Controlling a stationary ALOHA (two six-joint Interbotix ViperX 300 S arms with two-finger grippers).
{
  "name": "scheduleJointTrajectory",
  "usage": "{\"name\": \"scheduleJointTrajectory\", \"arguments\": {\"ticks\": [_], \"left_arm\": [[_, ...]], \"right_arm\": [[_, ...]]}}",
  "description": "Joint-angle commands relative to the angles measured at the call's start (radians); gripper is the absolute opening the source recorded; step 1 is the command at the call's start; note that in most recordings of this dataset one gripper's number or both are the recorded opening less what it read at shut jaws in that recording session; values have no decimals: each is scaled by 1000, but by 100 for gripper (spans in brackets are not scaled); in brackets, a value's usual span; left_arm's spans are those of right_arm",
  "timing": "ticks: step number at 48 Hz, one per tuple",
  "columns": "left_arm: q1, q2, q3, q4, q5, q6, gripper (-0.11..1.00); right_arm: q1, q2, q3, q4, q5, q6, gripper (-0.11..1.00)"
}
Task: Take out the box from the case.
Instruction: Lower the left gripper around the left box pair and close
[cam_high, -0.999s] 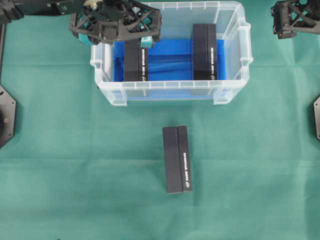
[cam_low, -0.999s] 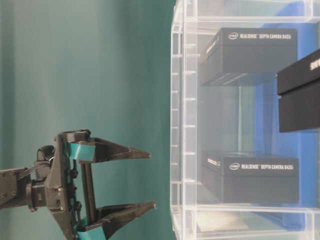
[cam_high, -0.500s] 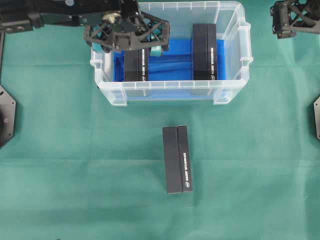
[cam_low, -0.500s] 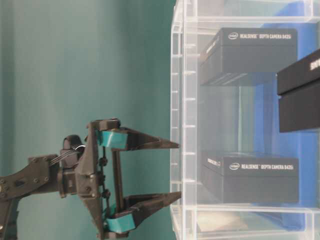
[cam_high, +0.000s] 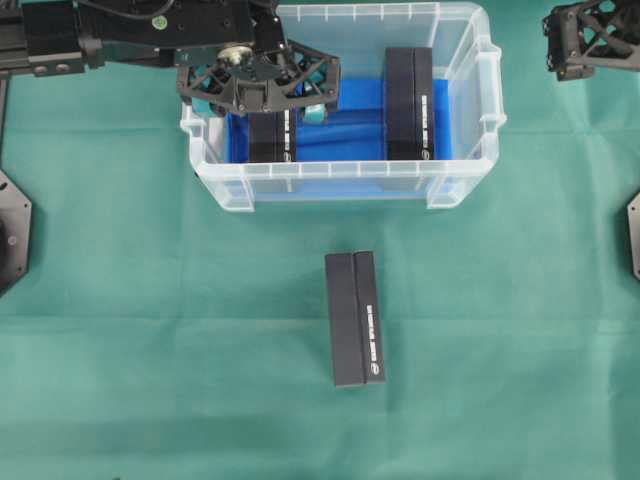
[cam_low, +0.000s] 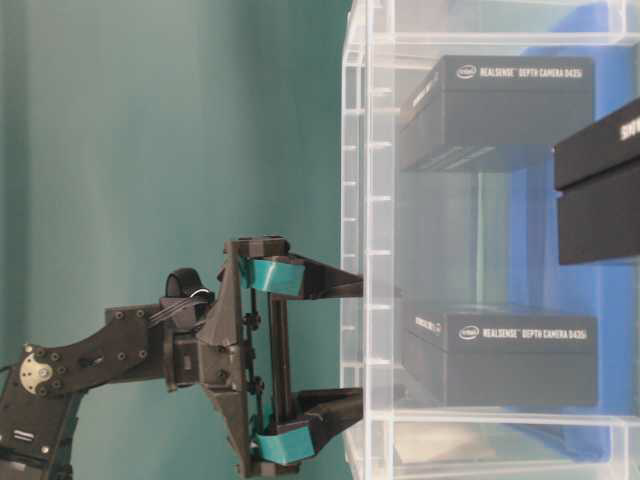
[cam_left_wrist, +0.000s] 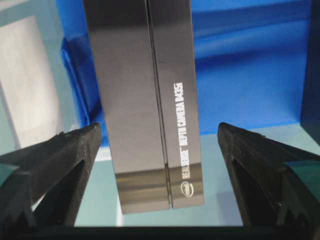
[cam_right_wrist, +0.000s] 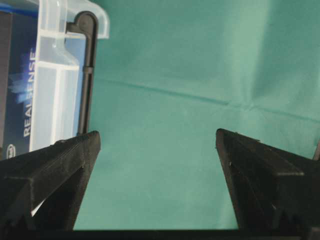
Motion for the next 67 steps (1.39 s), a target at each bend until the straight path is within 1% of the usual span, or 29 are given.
{"name": "scheduleJointTrajectory", "arguments": {"ticks": [1, 15, 33, 43, 67], "left_arm": [[6, -15, 0, 11, -14, -8, 99], [17, -21, 48, 12, -49, -20, 99], [23, -5, 61, 28, -109, -34, 99], [23, 2, 61, 28, -110, -34, 99], [23, 9, 66, 28, -110, -34, 99]], "right_arm": [[-2, -12, -8, -5, -9, -2, 94], [-2, -12, -8, -5, -20, -3, 94], [0, -12, -8, -5, -49, -2, 94], [0, -12, -8, -12, -51, 0, 94], [0, -12, -8, -12, -55, 0, 94]]}}
